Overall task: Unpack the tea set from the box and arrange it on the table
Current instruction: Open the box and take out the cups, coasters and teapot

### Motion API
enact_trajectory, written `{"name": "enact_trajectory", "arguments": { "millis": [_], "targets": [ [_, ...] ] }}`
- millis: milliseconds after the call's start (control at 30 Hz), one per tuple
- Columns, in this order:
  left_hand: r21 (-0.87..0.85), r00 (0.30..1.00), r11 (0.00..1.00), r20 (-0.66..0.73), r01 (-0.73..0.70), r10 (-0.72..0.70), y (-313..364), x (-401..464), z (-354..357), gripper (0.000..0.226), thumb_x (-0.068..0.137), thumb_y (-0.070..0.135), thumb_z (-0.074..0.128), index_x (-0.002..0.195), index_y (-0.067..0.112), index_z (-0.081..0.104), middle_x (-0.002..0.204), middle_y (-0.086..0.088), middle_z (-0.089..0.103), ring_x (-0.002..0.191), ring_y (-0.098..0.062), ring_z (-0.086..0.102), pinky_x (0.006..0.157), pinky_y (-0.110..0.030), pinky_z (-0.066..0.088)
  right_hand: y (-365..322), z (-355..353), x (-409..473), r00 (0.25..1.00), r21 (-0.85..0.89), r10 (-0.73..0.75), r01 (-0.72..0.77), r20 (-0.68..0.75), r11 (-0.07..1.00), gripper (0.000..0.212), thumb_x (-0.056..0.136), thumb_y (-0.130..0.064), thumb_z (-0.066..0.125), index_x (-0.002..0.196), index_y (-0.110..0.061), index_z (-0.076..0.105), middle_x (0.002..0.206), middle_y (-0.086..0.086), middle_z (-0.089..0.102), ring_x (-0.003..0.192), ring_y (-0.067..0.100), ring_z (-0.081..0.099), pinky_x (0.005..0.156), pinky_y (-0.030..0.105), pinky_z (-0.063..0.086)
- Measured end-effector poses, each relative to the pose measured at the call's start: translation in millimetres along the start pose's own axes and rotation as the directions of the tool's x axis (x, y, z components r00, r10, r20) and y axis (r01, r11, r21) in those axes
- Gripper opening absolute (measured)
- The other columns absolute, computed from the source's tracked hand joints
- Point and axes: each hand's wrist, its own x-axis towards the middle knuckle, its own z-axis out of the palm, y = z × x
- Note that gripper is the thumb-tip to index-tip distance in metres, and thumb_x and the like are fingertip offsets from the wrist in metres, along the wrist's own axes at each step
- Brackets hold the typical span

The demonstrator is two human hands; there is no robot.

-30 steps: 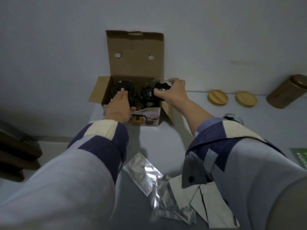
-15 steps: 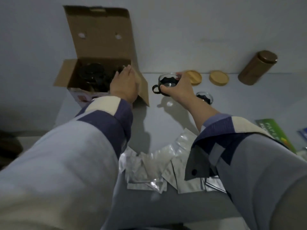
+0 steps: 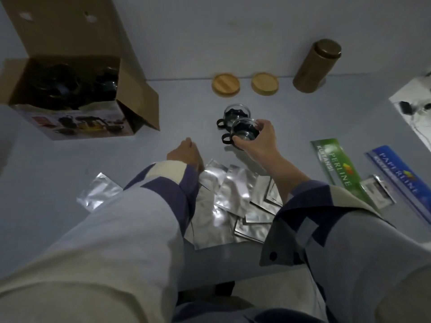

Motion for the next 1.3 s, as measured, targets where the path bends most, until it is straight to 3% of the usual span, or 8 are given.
{"name": "enact_trajectory", "arguments": {
  "millis": [167, 467, 567, 667, 767, 900, 1100, 1300],
  "targets": [
    [0.039, 0.997, 0.999, 0.067, 0.035, -0.037, 2, 12, 6, 0.089, 0.092, 0.025, 0.056, 0.153, 0.001, -0.004, 0.162, -0.006, -0.01, 0.151, -0.021, 0.002, 0.12, -0.042, 0.018, 18, 8, 1, 0.999, -0.019, 0.03, -0.03, 0.045, 0.999, 0.079, 0.07, -0.032, 0.082, 0.132, -0.009, 0.04, 0.129, 0.005, 0.044, 0.113, 0.018, 0.051, 0.096, 0.026, 0.044],
    [0.057, 0.996, 0.998, 0.094, 0.004, -0.009, 2, 18, 7, 0.095, 0.091, 0.026, 0.062, 0.152, -0.001, -0.005, 0.161, -0.009, -0.012, 0.15, -0.024, 0.002, 0.121, -0.04, 0.017, 31, 19, 5, 0.99, -0.068, 0.093, -0.087, 0.102, 0.994, 0.088, 0.071, -0.036, 0.081, 0.138, -0.01, 0.032, 0.137, 0.007, 0.038, 0.127, 0.023, 0.044, 0.11, 0.034, 0.038],
    [0.062, 0.995, 0.998, 0.096, -0.014, 0.008, -1, 22, 3, 0.091, 0.088, 0.028, 0.066, 0.152, -0.002, 0.008, 0.16, -0.012, 0.005, 0.146, -0.027, 0.02, 0.115, -0.042, 0.026, 22, 14, 4, 0.983, -0.08, 0.127, -0.117, 0.129, 0.99, 0.105, 0.066, -0.048, 0.081, 0.145, -0.012, 0.022, 0.145, 0.009, 0.036, 0.132, 0.027, 0.041, 0.112, 0.042, 0.036],
    [0.041, 0.991, 0.998, 0.123, -0.055, 0.05, -5, 23, -11, 0.063, 0.092, 0.029, 0.061, 0.143, 0.0, 0.037, 0.147, -0.016, 0.035, 0.132, -0.03, 0.042, 0.105, -0.036, 0.037, 5, 10, 2, 0.99, -0.17, 0.132, -0.123, 0.044, 0.978, 0.085, 0.077, -0.057, 0.063, 0.144, -0.018, 0.027, 0.145, 0.006, 0.039, 0.131, 0.028, 0.042, 0.108, 0.047, 0.036],
    [0.03, 0.994, 0.995, 0.057, -0.095, 0.093, -14, 20, -35, 0.045, 0.095, 0.028, 0.057, 0.132, 0.002, 0.053, 0.135, -0.015, 0.053, 0.122, -0.029, 0.052, 0.098, -0.034, 0.043, -22, 10, 7, 0.998, -0.228, 0.061, -0.06, -0.004, 0.972, 0.064, 0.085, -0.048, 0.055, 0.138, -0.018, 0.036, 0.14, 0.005, 0.045, 0.127, 0.028, 0.045, 0.104, 0.043, 0.037],
    [-0.007, 0.987, 0.997, -0.141, -0.081, 0.08, -38, 11, -72, 0.047, 0.099, 0.026, 0.05, 0.138, 0.0, 0.044, 0.141, -0.017, 0.047, 0.128, -0.031, 0.048, 0.104, -0.039, 0.042, -66, 25, 16, 0.996, -0.253, -0.05, 0.069, 0.078, 0.965, 0.054, 0.087, -0.037, 0.057, 0.135, -0.018, 0.043, 0.136, 0.007, 0.049, 0.125, 0.028, 0.048, 0.103, 0.042, 0.04],
    [-0.173, 0.874, 0.984, -0.484, -0.042, -0.048, -114, 1, -134, 0.037, 0.093, 0.017, 0.052, 0.129, 0.01, 0.051, 0.134, -0.012, 0.05, 0.122, -0.032, 0.051, 0.099, -0.043, 0.045, -152, 88, 24, 0.921, -0.189, -0.261, 0.322, 0.288, 0.927, 0.043, 0.089, -0.02, 0.058, 0.13, -0.009, 0.052, 0.123, 0.01, 0.06, 0.114, 0.026, 0.057, 0.095, 0.031, 0.043],
    [-0.227, 0.829, 0.967, -0.516, 0.111, -0.217, -189, 9, -165, 0.058, 0.09, 0.02, 0.059, 0.143, 0.011, 0.036, 0.148, -0.008, 0.036, 0.134, -0.027, 0.04, 0.105, -0.043, 0.039, -224, 161, 35, 0.859, -0.142, -0.384, 0.45, 0.338, 0.881, 0.043, 0.086, -0.013, 0.059, 0.128, -0.011, 0.057, 0.125, 0.009, 0.061, 0.114, 0.024, 0.058, 0.095, 0.029, 0.044]
  ]
}}
